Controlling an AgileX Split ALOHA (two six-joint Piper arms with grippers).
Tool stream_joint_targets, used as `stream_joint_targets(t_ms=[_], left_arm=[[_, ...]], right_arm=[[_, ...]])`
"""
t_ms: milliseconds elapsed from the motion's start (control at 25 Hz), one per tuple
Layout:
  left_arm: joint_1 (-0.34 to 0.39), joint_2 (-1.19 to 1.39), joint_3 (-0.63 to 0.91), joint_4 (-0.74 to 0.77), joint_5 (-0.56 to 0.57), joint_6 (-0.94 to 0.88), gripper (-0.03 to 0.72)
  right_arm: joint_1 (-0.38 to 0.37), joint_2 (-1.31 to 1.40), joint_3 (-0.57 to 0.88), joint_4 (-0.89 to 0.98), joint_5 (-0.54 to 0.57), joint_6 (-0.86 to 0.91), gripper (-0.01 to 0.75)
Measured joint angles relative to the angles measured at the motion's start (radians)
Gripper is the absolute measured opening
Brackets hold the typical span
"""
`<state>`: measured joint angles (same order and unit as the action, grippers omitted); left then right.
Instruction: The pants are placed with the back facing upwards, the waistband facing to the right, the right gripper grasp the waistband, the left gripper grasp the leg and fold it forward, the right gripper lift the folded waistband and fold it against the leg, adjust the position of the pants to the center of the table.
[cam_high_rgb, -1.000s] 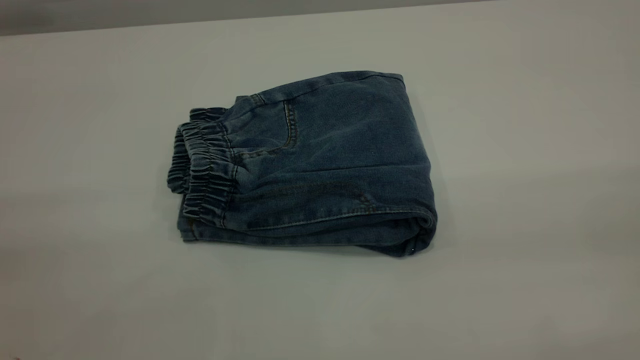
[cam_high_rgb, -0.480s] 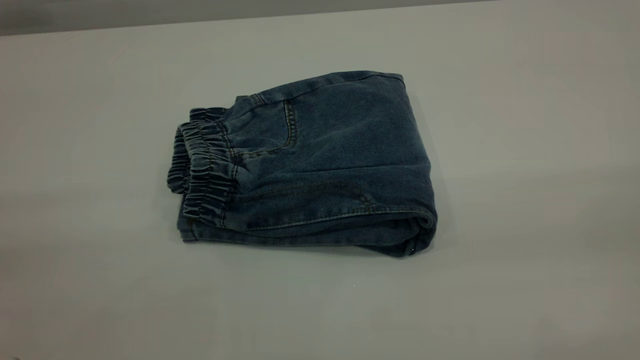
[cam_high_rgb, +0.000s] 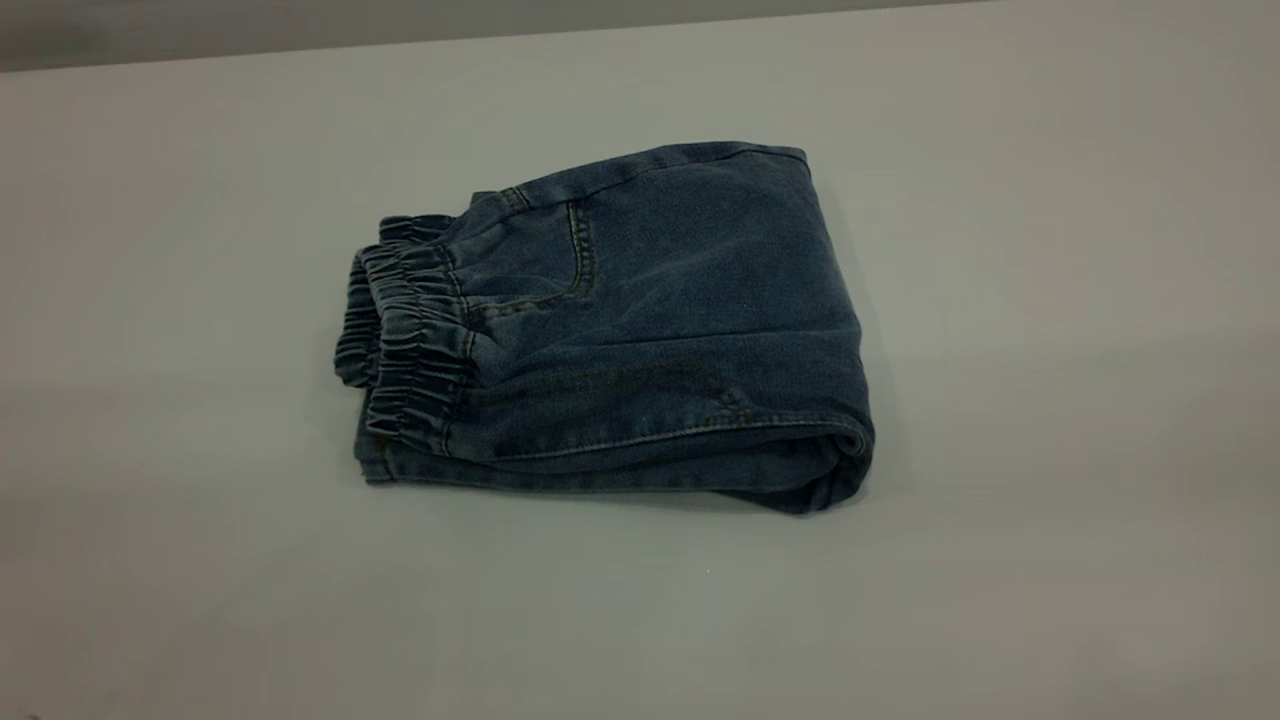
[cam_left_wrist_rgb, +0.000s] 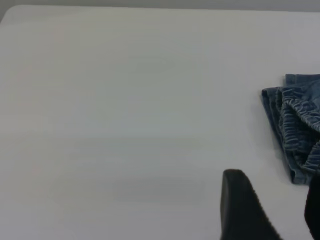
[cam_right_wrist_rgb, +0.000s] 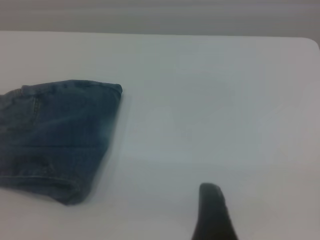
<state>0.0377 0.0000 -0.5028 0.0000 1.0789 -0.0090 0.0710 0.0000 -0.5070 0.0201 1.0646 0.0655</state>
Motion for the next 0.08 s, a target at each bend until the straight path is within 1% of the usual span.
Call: stream_joint_targets(t_ms=[80], left_arm=[[0.0, 0.0, 0.0, 0.0, 0.0, 0.0, 0.311]], right_arm=[[0.0, 0.0, 0.0, 0.0, 0.0, 0.0, 0.408]])
